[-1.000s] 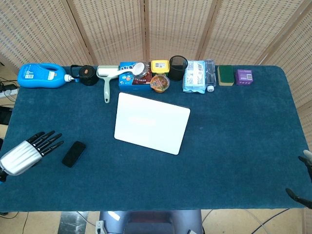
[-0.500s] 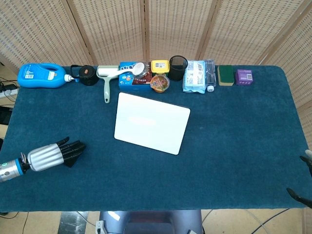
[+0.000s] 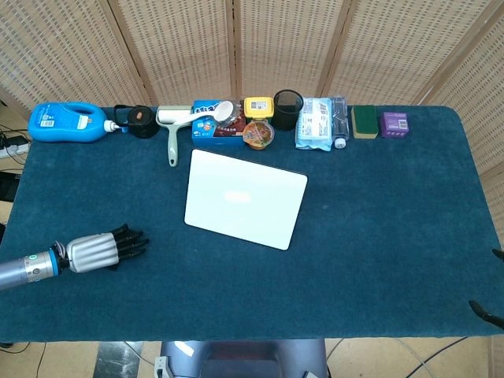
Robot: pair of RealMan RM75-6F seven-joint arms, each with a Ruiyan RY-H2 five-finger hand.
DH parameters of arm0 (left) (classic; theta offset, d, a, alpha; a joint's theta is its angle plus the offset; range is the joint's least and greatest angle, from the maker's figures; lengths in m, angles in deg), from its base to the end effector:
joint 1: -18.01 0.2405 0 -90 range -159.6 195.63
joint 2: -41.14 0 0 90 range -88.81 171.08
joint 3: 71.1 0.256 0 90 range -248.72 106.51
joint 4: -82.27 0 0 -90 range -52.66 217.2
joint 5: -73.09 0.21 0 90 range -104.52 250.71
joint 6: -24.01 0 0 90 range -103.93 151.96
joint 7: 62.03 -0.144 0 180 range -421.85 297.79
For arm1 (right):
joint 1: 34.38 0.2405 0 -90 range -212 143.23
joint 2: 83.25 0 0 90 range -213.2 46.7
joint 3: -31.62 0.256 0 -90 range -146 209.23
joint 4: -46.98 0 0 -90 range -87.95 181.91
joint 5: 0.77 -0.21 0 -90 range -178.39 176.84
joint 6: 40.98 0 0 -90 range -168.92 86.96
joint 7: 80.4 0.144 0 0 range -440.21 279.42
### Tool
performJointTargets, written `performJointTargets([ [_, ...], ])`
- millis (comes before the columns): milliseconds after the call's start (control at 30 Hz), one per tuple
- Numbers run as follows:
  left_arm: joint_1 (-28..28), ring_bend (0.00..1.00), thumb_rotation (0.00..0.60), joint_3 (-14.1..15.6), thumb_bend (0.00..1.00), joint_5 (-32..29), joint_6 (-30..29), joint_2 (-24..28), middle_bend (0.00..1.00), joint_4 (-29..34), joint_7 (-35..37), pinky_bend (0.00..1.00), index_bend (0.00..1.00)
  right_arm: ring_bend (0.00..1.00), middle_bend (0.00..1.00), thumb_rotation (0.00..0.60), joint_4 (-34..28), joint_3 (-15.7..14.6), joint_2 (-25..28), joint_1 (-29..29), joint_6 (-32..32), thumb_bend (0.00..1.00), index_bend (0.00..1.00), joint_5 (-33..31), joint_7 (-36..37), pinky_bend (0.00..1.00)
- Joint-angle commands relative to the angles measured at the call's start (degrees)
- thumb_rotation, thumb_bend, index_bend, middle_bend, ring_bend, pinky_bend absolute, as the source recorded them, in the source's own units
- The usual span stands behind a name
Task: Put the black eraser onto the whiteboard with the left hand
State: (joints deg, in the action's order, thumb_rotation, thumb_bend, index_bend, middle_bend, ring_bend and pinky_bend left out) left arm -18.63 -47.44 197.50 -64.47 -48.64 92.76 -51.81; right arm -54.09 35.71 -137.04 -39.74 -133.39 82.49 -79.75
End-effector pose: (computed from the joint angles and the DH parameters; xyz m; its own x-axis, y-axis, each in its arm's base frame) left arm -0.3263 0.3188 0.0857 0.8982 -0.3747 0.2301 -0.2285 -0.8449 -0.4837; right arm -0.3155 -0.1281 0.2229 0.4241 0.0735 0.9026 -0.8949 0.1866 0.4053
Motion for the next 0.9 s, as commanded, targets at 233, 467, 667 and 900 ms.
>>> performJointTargets([
  [233,0.95,0.05,0.600,0.78,0.21,-1.22,-0.71,-1.34,0.05,0.02,-1.12,0.27,0.12,0.15,0.12,0.600,-0.07,-0.43,0.45,-0.04,0.12,0.00,0.17,1.07,1.50,0.15],
  [467,1.52,0.18,0.600,1.65,0.21,-1.57,-0.94,-2.35,0.24,-0.87,-2.16,0.37,0.36,0.15,0.12,0.600,0.08,-0.54,0.61,-0.16,-0.17,0.00,0.17,1.46,1.94,0.15],
  [667,1.91,0.27,0.600,0.67,0.22,-3.50,-3.66,-2.71,0.34,-0.72,-1.81,0.43,0.49,0.15,0.12,0.600,0.24,-0.50,0.79,-0.39,-0.67,0.00,0.17,1.70,2.88,0.15],
  [900,0.82,0.30,0.600,-0.69,0.23,-5.37,-9.09,-2.34,0.38,0.21,-2.25,0.46,0.54,0.15,0.12,0.600,0.08,-0.80,0.89,-0.24,-0.19,0.00,0.17,2.02,2.82,0.15],
])
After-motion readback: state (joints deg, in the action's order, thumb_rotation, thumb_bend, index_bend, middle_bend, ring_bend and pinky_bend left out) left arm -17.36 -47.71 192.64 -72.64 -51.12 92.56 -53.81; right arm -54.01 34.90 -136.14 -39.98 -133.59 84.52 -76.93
